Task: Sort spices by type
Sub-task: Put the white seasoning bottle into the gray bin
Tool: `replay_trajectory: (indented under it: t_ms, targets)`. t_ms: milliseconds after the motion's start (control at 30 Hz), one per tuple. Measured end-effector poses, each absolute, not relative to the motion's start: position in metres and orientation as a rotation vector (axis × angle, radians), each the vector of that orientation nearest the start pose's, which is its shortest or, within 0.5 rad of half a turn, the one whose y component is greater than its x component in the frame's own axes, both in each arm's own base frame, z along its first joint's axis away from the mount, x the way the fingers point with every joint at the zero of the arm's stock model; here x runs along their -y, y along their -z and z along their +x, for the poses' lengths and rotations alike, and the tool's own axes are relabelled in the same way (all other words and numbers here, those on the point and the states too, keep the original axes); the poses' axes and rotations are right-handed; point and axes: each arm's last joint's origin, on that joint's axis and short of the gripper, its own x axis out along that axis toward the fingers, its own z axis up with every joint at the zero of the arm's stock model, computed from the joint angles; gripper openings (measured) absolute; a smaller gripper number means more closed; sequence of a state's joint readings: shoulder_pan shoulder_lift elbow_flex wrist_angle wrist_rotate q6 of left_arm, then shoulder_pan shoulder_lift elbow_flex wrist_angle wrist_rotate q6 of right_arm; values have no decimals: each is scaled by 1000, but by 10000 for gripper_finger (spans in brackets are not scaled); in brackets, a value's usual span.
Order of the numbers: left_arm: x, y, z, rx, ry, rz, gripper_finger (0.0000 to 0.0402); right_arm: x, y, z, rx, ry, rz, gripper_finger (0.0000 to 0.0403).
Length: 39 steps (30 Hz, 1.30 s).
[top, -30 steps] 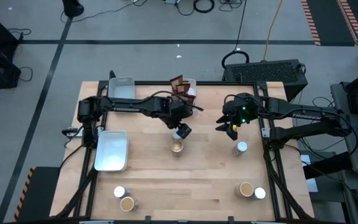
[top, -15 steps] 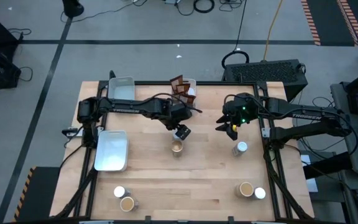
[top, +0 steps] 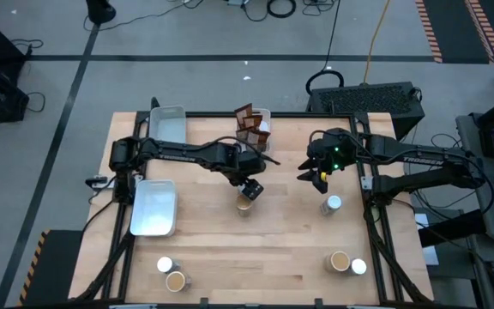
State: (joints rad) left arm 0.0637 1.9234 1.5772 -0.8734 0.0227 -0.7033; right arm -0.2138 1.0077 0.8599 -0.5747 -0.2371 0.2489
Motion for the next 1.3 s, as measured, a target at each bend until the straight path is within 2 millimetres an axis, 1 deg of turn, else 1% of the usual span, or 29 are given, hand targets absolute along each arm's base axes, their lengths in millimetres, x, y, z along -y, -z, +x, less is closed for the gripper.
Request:
replay_trajectory:
  t_ms: [267, 500, 733, 833, 1000, 1300]
  targets:
    - [-24, -233, 393, -1167, -484, -682, 270, 36, -287, 199, -705, 66, 400, 171]
    - [-24, -225, 391, -1179, -497, -687, 270, 36, -287, 199, -704, 65, 397, 171]
    - [-24, -225, 391, -1175, -511, -691, 269, 36, -287, 199, -704, 63, 393, 171]
    - [-24, -225, 391, -1175, -511, -691, 255, 36, -287, 199, -704, 63, 393, 171]
    - [-24, -225, 391, -1174, -511, -690, 216, 36, -287, 199, -704, 63, 393, 171]
    - [-27, -227, 388, -1190, -507, -673, 216, 36, -287, 199, -704, 63, 393, 171]
